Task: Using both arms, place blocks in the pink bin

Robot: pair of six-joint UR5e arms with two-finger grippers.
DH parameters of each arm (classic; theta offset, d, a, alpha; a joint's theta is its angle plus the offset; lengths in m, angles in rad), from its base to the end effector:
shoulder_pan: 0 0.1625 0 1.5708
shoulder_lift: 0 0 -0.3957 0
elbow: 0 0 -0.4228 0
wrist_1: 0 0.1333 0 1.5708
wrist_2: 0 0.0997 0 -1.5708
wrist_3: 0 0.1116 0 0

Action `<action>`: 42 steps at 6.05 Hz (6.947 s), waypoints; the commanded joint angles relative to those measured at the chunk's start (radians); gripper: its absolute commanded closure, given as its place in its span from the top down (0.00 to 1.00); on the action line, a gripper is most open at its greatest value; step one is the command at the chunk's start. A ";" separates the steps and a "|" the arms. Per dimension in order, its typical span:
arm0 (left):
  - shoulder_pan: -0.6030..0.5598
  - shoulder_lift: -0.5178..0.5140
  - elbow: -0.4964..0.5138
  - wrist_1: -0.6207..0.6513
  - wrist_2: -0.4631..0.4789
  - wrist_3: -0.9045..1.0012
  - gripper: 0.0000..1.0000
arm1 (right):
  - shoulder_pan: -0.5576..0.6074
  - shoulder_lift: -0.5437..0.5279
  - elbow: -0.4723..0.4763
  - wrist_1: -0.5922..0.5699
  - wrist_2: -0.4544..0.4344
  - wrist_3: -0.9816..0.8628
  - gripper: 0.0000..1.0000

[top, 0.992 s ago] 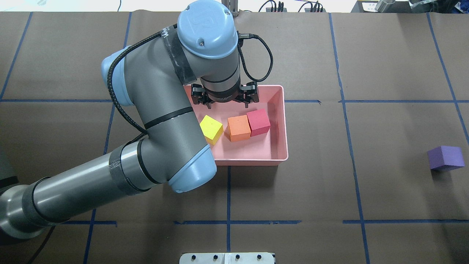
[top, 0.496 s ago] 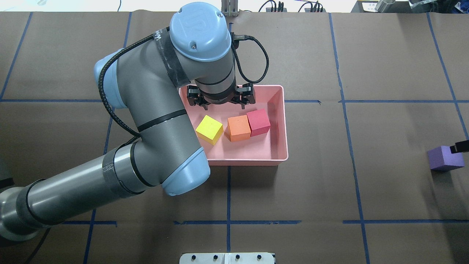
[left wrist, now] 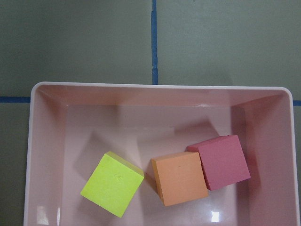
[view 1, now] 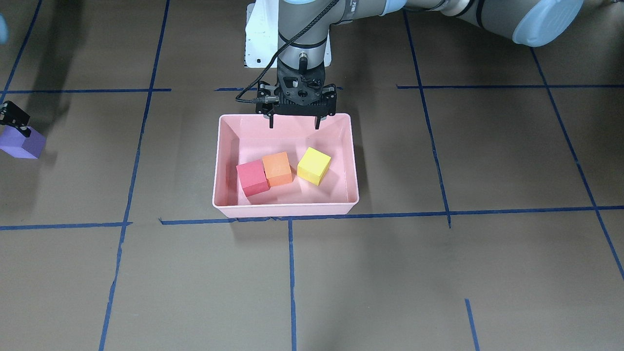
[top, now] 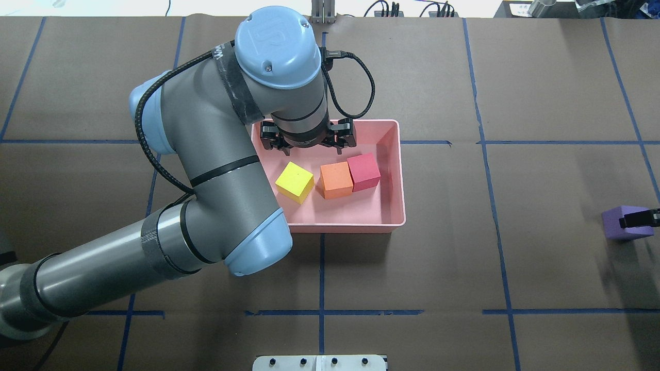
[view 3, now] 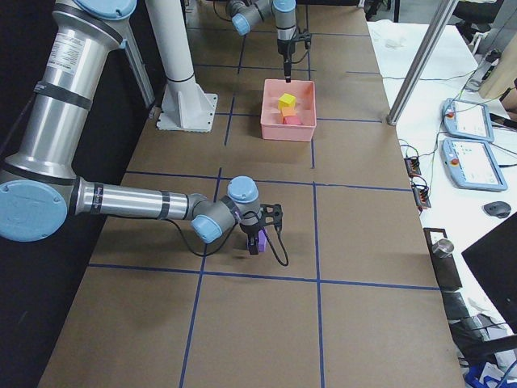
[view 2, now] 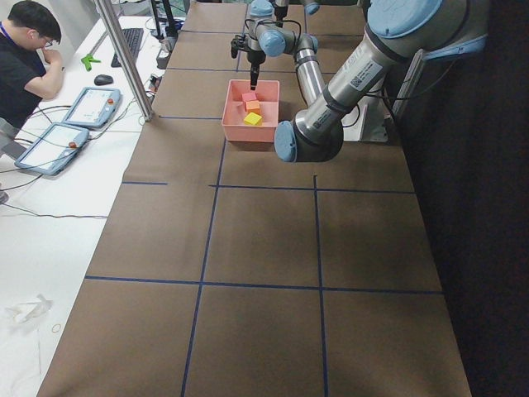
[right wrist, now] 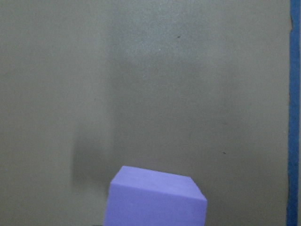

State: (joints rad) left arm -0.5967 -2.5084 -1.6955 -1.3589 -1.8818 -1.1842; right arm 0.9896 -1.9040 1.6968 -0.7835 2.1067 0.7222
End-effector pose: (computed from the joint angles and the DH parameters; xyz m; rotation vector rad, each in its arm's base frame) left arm 0.4989 -0.4588 0.0225 0.1407 0.8808 -0.0638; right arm -0.1670 -0.3932 0.6490 0.1341 -0.7564 -0.0214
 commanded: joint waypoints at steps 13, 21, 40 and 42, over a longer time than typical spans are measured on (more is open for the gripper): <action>-1.047 0.833 0.068 -0.068 -0.437 1.519 1.00 | -0.207 0.866 0.368 -1.117 -0.026 0.349 0.17; -1.062 0.852 0.115 -0.143 -0.488 1.473 1.00 | -0.431 1.152 0.116 -1.145 -0.238 0.566 0.99; -1.057 0.990 0.088 -0.144 -0.428 1.479 1.00 | 0.494 0.215 0.103 -0.924 0.179 -0.905 1.00; -1.057 0.990 0.089 -0.144 -0.427 1.477 1.00 | 0.494 0.214 0.103 -0.925 0.206 -0.906 1.00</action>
State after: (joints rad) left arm -1.6536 -1.5186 -1.6072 -1.5033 -2.3098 0.2941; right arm 1.4841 -1.6900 1.7994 -1.7085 2.3037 -0.1837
